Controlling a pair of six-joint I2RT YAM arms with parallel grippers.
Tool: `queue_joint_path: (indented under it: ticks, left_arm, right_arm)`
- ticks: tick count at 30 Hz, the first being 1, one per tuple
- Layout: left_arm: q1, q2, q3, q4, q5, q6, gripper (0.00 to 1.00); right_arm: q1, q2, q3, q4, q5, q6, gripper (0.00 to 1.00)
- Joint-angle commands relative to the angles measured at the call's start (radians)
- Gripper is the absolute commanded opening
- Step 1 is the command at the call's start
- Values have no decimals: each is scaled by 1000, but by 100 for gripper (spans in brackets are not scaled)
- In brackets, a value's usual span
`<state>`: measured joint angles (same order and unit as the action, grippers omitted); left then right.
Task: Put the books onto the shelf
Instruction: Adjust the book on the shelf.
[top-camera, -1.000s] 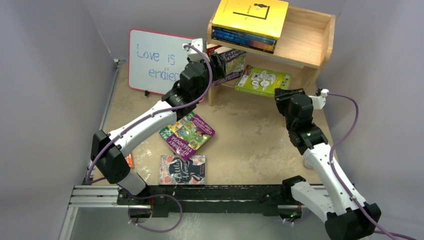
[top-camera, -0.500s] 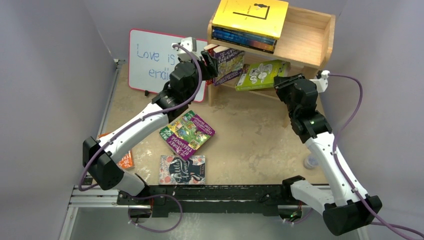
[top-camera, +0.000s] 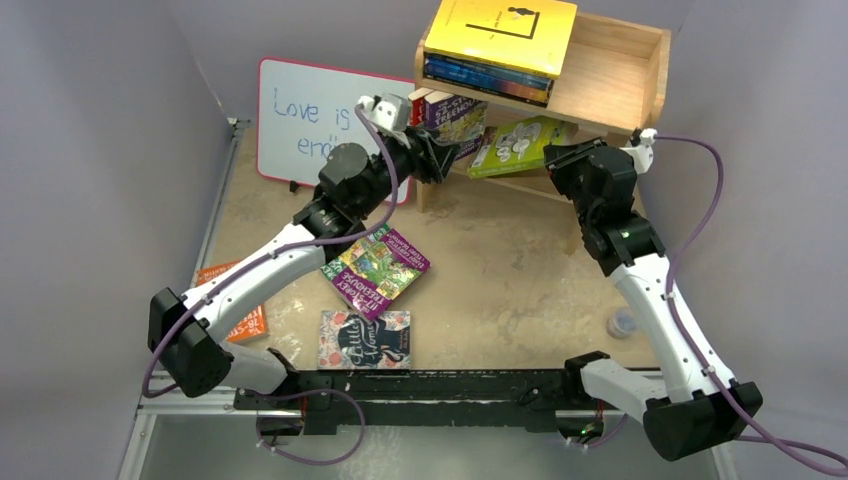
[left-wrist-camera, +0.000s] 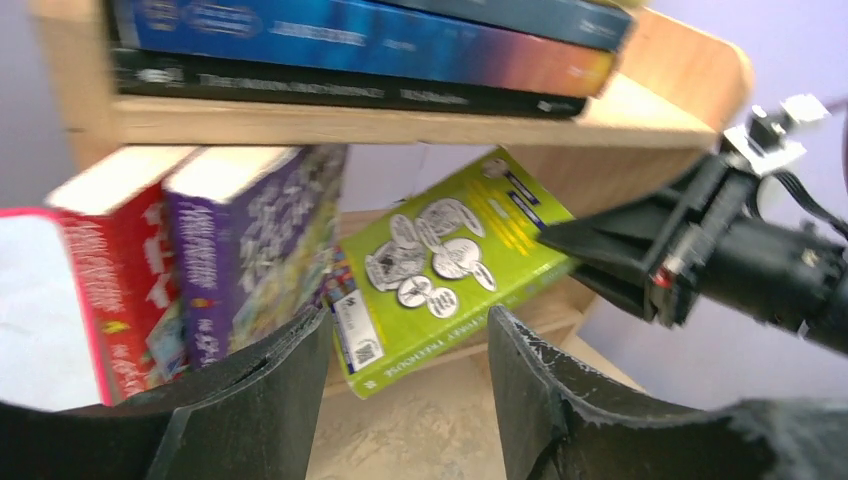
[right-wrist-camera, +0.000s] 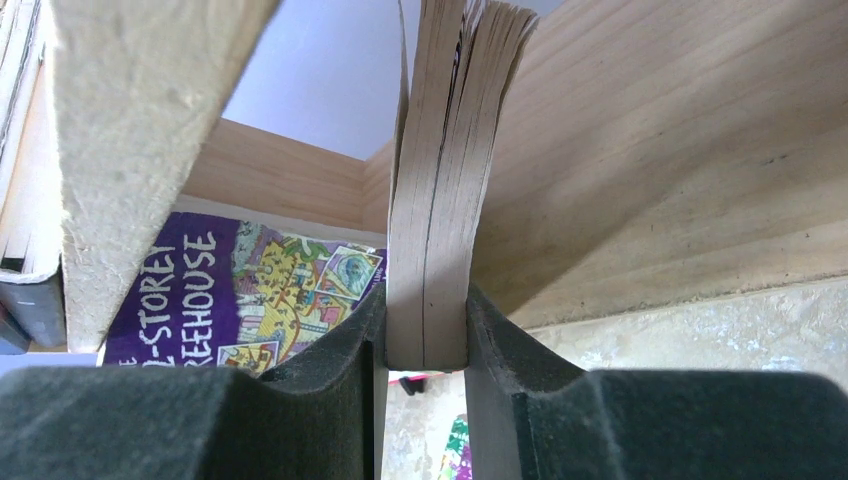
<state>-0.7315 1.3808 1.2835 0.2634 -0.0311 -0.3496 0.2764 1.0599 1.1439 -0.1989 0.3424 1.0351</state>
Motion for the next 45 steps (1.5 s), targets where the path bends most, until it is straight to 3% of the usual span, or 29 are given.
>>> queue_joint_path:
  ticks: [1,6,10,22,33,35,38,42,43,45]
  left_arm:
    - [-69,17,-63,252,157,234,60]
    - [-185,136,-53,306,56,613,68]
    - [-190,237,17,297,-1,755,70]
    - [-190,410,171,219,-51,886,71]
    - [-201,471,209,136,-40,973,65]
    - [-206,487,223,147,-84,966,60]
    - [-222,509,251,153,-190,962,43]
    - [-231,505,228,185,-224,959,25]
    - [-231,501,221,194,-229,945,16]
    - [-231,490,204,225,-252,912,0]
  right_arm:
    - [4,-5,78,41,-41,9,0]
    - [3,-1,85,27,-49,19,1]
    - [4,-3,90,22,-53,20,1]
    - [4,-8,95,21,-88,25,1]
    - [3,-22,116,14,-124,44,2]
    - [4,-29,117,14,-138,51,2]
    - [3,-42,119,16,-162,59,3]
    - [4,-60,117,16,-172,64,4]
    - [3,-64,118,16,-169,61,7]
    - [4,-68,121,3,-150,55,26]
